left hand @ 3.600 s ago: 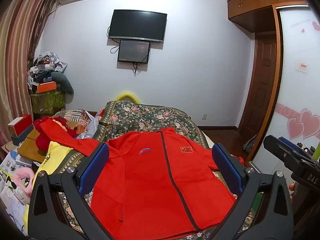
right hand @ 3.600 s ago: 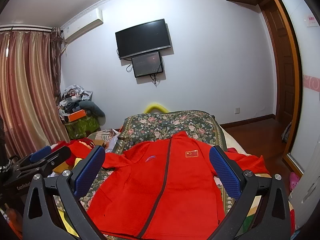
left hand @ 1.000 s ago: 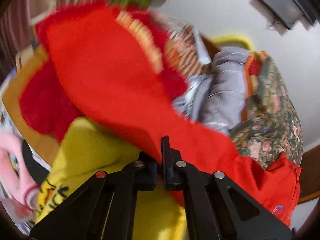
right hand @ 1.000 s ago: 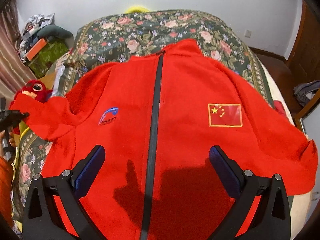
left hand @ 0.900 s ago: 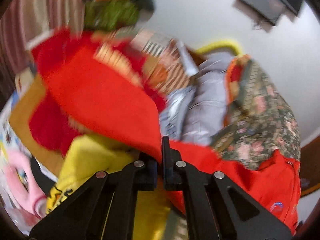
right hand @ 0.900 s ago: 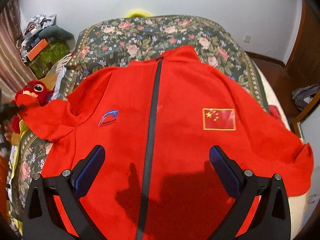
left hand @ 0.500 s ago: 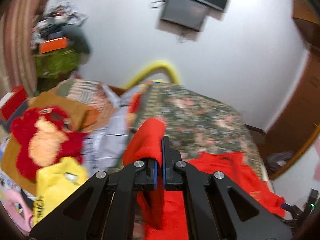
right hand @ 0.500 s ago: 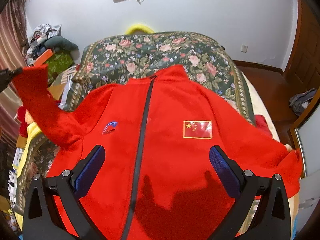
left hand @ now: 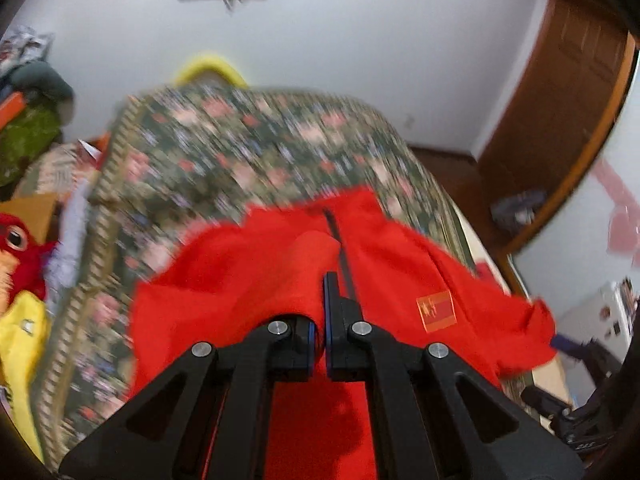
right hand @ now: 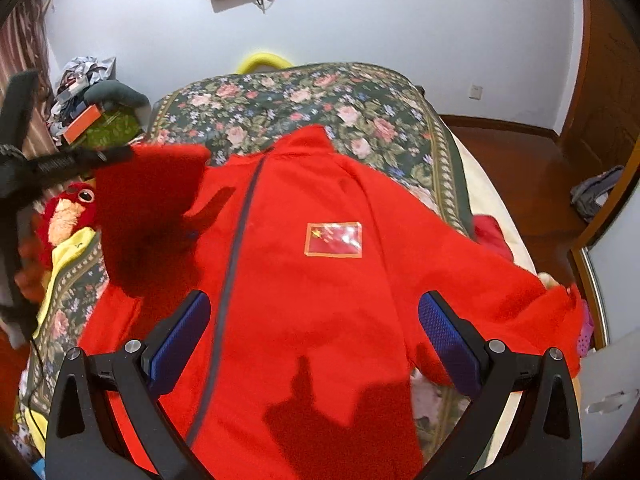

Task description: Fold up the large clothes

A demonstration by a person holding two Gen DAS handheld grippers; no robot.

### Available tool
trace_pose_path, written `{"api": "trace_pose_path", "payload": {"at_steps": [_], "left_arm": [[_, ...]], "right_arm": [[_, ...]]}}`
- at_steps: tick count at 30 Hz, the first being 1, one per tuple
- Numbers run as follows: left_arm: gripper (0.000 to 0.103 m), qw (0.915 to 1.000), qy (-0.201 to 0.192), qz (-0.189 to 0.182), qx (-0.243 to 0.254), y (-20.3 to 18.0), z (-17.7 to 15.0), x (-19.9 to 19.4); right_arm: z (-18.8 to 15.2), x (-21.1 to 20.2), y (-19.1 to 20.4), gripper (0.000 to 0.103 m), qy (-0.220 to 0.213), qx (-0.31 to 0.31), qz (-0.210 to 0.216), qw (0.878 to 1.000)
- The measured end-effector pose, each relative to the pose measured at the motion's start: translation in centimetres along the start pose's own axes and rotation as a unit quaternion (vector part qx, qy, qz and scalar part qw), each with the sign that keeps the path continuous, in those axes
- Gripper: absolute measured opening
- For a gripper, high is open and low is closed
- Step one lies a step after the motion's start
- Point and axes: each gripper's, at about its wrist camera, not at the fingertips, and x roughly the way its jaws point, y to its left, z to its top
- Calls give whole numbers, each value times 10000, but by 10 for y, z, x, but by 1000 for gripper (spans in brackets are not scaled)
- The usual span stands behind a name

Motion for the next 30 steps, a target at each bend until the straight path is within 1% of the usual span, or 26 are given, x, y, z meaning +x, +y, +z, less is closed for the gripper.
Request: {"api": "trace_pose_path", "payload": {"at_steps": [2, 4, 6, 9, 11, 12, 13, 14, 15, 19, 22, 28, 30], "left_arm": [[2, 9994, 323, -54, 53, -14, -16, 24], [2, 9976, 666, -202, 51, -26, -35, 46], [2, 9951, 942, -294, 86, -35, -52, 62], [3, 9910, 1276, -287, 266, -47, -71, 74], [10, 9878, 1470, -287, 428, -52, -83, 77], [17, 9869, 1511, -314, 462, -52, -86, 76], [25, 9862, 1536, -357, 509, -53, -92, 73], [31, 9857, 1549, -384, 543, -53, -96, 71], [41, 9851, 1569, -376, 589, -53, -100, 65], [45, 9857, 1405, -312, 882, -43, -110, 35], [47, 9884, 1212, -169, 895, -20, -113, 7], [55, 9945, 752, 342, 637, 51, -110, -44], [55, 9952, 667, 519, 498, 74, -109, -54]], "right_arm": [[-4, 1, -6, 103, 71, 18, -30, 10000], [-8, 1, -11, 103, 124, 6, -58, 9999], [-11, 1, -13, 103, 163, -23, -97, 9998], [-14, 1, -12, 103, 224, -131, -163, 9995], [-15, 2, -9, 103, 248, -239, -233, 9991], [-16, 2, -7, 103, 258, -288, -251, 9989], [-16, 2, -3, 103, 272, -341, -252, 9987], [-17, 2, -2, 103, 281, -375, -246, 9986], [-17, 1, 4, 103, 308, -450, -232, 9982], [-15, -1, 25, 103, 314, -752, -210, 9965], [-11, -1, 42, 103, 284, -963, -197, 9948], [1, 10, 93, 103, 234, -1417, -173, 9895], [3, 17, 108, 103, 220, -1553, -239, 9873]]}}
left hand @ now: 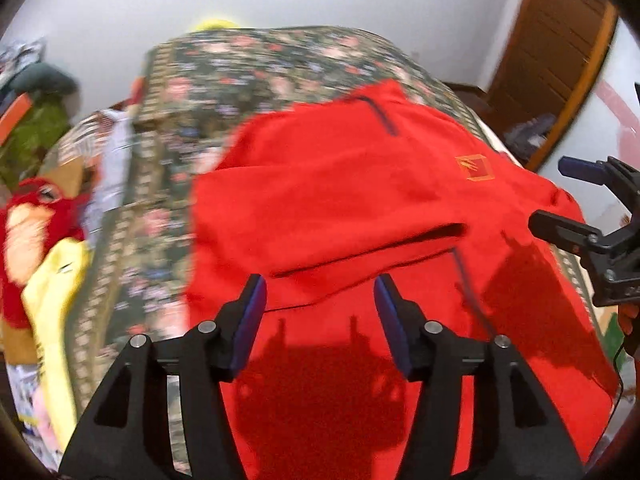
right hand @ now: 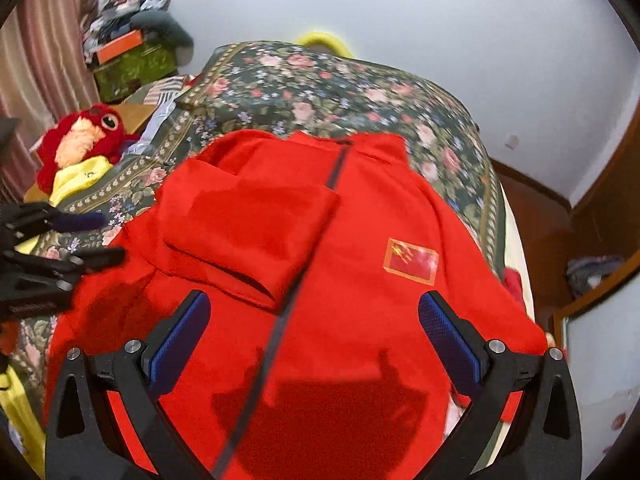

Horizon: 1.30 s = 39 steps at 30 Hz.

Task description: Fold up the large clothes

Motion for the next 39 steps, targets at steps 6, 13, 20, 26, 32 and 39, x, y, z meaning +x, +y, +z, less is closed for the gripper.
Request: {"api": "trace_pose_path", "payload": {"at_steps": [6, 13, 20, 26, 32, 39], "left_arm": [[58, 9970, -193, 244, -702, 75, -21, -19], [58, 9930, -3, 512, -1062, 117, -44, -1], [58, 9927, 191, 503, -1077, 129, -50, 31], [58, 9925, 305, 477, -1081, 128, -48, 57], [58, 9905, 385, 320, -1282, 126, -49, 73], [58, 9904, 489, 354, -1240, 112, -42, 84]], "right_arm": [[22, 36, 53, 103, 155, -634, 44, 9979], [31, 84, 111, 102, 456, -1431, 21, 9887], [27, 136, 148, 89, 727, -2091, -101, 9751], [26, 162, 156, 55, 872, -2063, -154, 9745], [28, 160, 157, 8, 737, -1824, 33, 9805], [47, 113, 121, 6, 145, -812, 540, 9951]]}}
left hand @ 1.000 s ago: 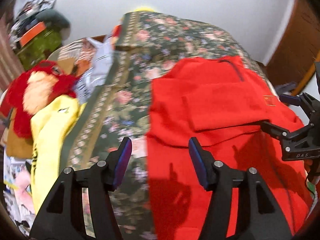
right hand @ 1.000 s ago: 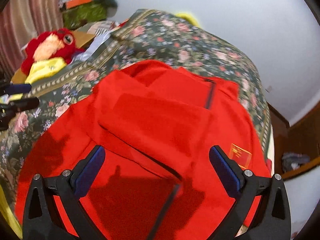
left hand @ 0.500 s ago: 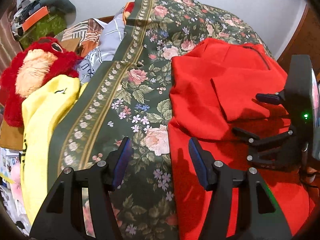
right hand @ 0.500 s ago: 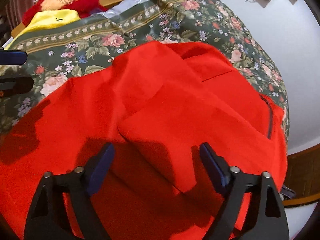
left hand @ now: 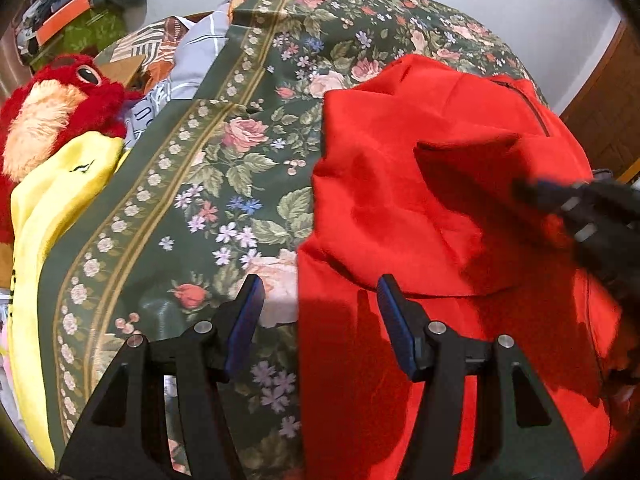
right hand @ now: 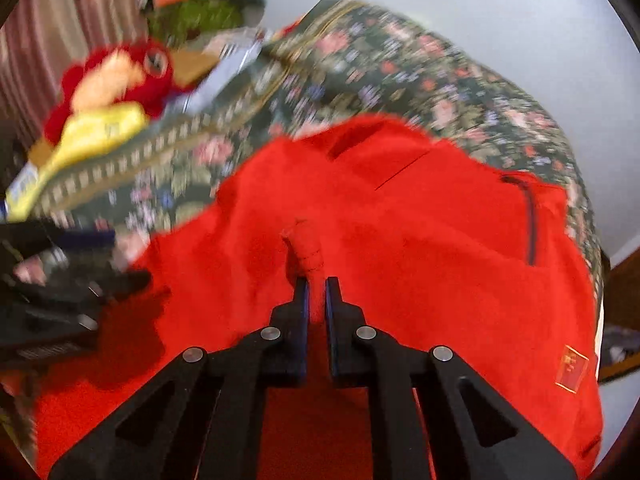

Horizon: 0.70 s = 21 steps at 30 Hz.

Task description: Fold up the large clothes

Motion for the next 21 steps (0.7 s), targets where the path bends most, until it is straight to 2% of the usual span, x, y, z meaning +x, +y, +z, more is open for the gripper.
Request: {"api": "trace_pose_path", "payload": {"at_steps": [6, 9, 11, 13, 17, 21], "left_arm": [[58, 9999, -53, 32, 98, -17, 5, -5], [58, 9998, -97, 109, 132, -24, 9, -6], [58, 9993, -146, 304, 161, -26, 13, -2], [58, 9975, -107, 668, 179, -26, 16, 8], [58, 9939, 134, 1091, 65, -17, 19, 31], [60, 9930, 231, 1143, -197, -5, 15, 40]], "right_arm": [[10, -66, -49, 6, -796, 730, -59, 9941], [7, -101, -83, 6, -1191, 1200, -99, 9855], [1, -121, -105, 6, -1422, 1488, -177, 9784], [-7, -134, -125, 6, -1556, 1766, -230, 9716], [-32, -150, -157, 6, -1634, 2207, -377, 9608], [-62, -151, -184, 6, -1475, 2525, -494, 9550]]}}
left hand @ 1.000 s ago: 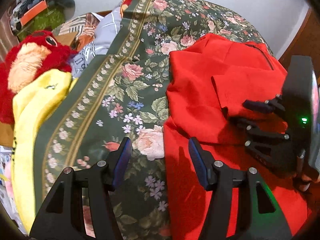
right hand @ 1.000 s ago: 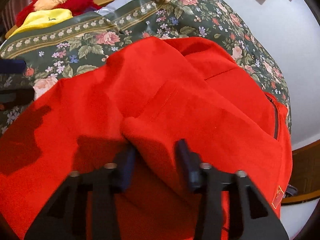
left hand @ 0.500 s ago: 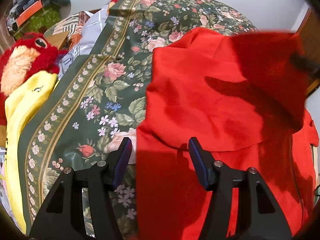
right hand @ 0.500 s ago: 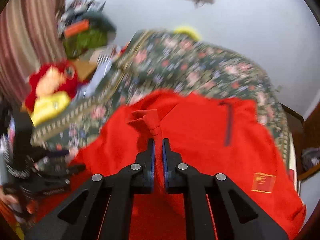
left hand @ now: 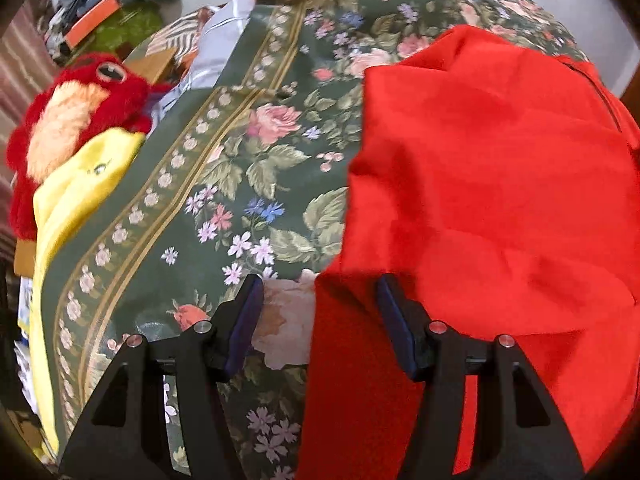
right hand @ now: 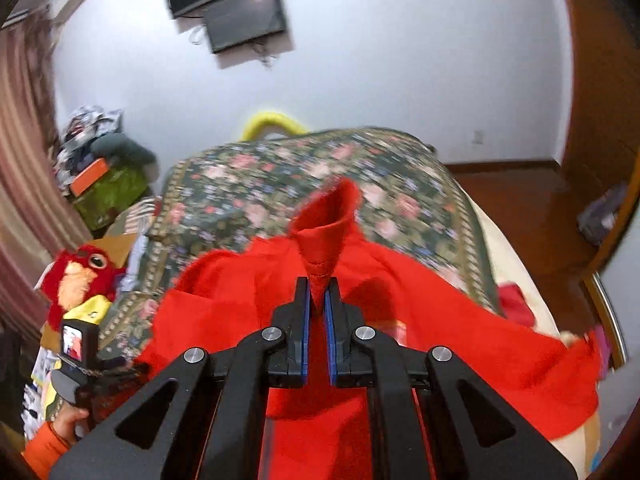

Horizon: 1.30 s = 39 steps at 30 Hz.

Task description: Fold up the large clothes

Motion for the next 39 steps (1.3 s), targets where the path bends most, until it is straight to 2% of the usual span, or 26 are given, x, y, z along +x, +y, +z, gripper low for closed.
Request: {"api": "trace_pose_path", "payload": {"at_steps": [3, 6, 12, 17, 20, 23, 25, 27, 30, 33, 34, 35, 36, 39], "left_arm": [[65, 9999, 16, 95, -64, 3, 0, 2], [71, 9997, 28, 212, -85, 4, 0, 3], [73, 9994, 95, 295, -160, 7, 0, 3], [73, 9990, 223, 386, -55, 3, -2, -1], [73, 9985, 317, 433, 64, -1, -5, -7], [73, 9978, 343, 493, 282, -7, -10, -19], [73, 9979, 286, 450, 355, -11, -12, -30], [73, 9984, 185, 336, 413, -18, -12, -47], [73, 9987, 37, 140, 497, -32, -11, -72], [76, 9979, -200, -51, 615, -52, -9, -101], [78, 9975, -276, -120, 639, -57, -9, -110], [79, 9968, -369, -219, 668, -65, -9, -119], [80, 9960, -456, -327, 693, -74, -10, -129], [83, 9928, -651, -644, 767, -100, -16, -150]], "right_arm": [[-16, 4, -29, 6, 218, 223, -158, 9994], [-32, 12, -55, 6, 537, 539, -105, 9970], [-69, 28, -90, 6, 1238, 841, -42, 9887], [-97, 36, -105, 9, 1792, 976, 112, 9789], [-105, 35, -109, 9, 1915, 984, 164, 9764], [-109, 30, -113, 16, 2095, 1018, 231, 9722], [-108, 25, -115, 26, 2137, 1049, 299, 9708], [-108, 17, -115, 43, 2115, 1017, 336, 9715], [-100, -4, -116, 53, 1919, 876, 353, 9769], [-93, -22, -120, 57, 1728, 847, 334, 9807], [-89, -31, -126, 59, 1603, 875, 315, 9827], [-86, -36, -128, 68, 1539, 903, 295, 9835], [-83, -42, -134, 72, 1439, 956, 259, 9846], [-77, -61, -156, 76, 1090, 1199, 121, 9867]]}}
